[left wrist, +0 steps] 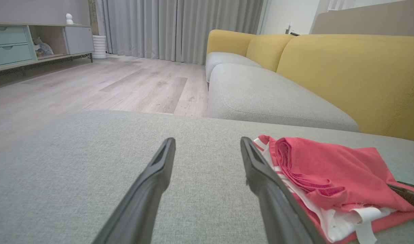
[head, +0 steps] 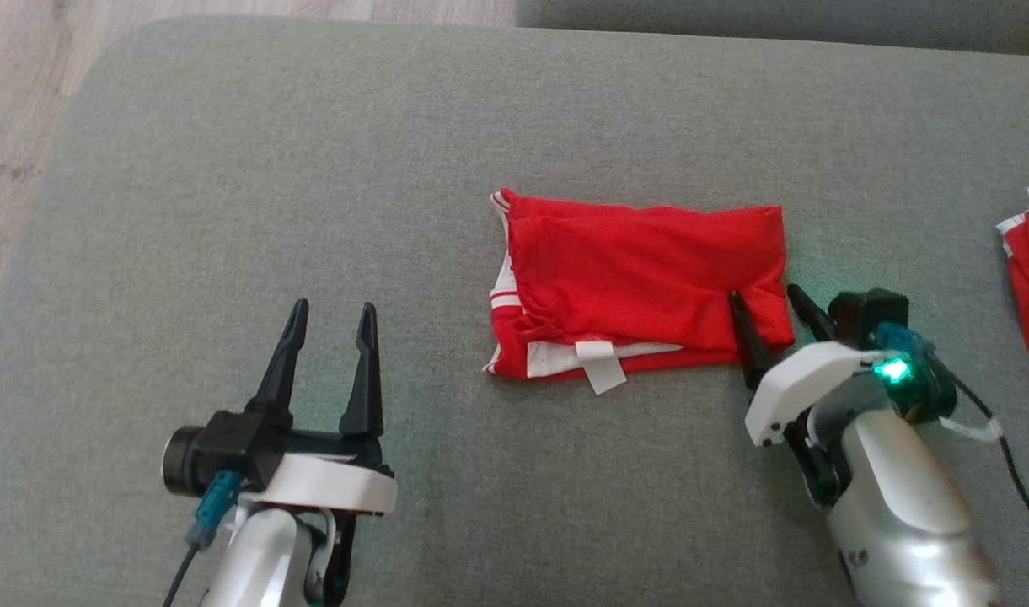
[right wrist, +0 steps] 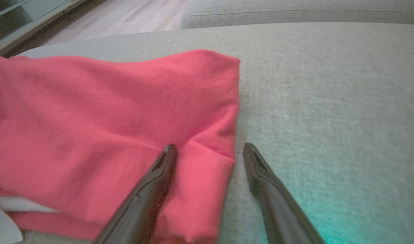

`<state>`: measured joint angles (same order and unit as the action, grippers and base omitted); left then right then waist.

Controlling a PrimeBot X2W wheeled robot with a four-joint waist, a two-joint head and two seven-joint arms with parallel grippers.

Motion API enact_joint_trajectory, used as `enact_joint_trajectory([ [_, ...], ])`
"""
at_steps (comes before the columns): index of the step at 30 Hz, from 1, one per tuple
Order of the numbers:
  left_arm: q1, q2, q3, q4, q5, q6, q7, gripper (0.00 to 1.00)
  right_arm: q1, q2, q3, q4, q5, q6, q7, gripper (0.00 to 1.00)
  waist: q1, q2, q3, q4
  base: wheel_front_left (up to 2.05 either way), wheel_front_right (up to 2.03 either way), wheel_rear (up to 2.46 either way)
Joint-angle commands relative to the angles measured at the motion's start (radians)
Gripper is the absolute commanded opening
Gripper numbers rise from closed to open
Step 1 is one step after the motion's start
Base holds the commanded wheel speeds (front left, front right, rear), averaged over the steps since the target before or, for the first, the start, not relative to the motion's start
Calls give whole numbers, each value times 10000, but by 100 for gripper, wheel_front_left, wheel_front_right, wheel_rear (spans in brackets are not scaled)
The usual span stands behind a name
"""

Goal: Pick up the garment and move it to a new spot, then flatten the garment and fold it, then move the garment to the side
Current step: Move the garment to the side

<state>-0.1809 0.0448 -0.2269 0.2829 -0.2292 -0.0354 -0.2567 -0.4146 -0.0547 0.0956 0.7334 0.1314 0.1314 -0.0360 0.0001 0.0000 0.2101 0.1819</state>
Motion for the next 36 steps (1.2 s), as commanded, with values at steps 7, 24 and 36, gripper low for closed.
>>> enact_joint_trajectory([
  [7,-516,55,252,-144,97,20,-51,100,-840,45,977,785,-10,-7,91,0,-1,0,-154,34,0,0,0],
  [24,-487,55,-229,-348,-269,-89,-51,100,-969,-1074,1172,-566,-2419,-7,-594,0,-1,0,-742,-1543,0,0,0],
  [36,-985,55,-479,-497,-181,-306,-51,100,-1205,-4353,1060,-3076,-2034,-7,1050,0,-1,0,352,-2630,0,0,0],
])
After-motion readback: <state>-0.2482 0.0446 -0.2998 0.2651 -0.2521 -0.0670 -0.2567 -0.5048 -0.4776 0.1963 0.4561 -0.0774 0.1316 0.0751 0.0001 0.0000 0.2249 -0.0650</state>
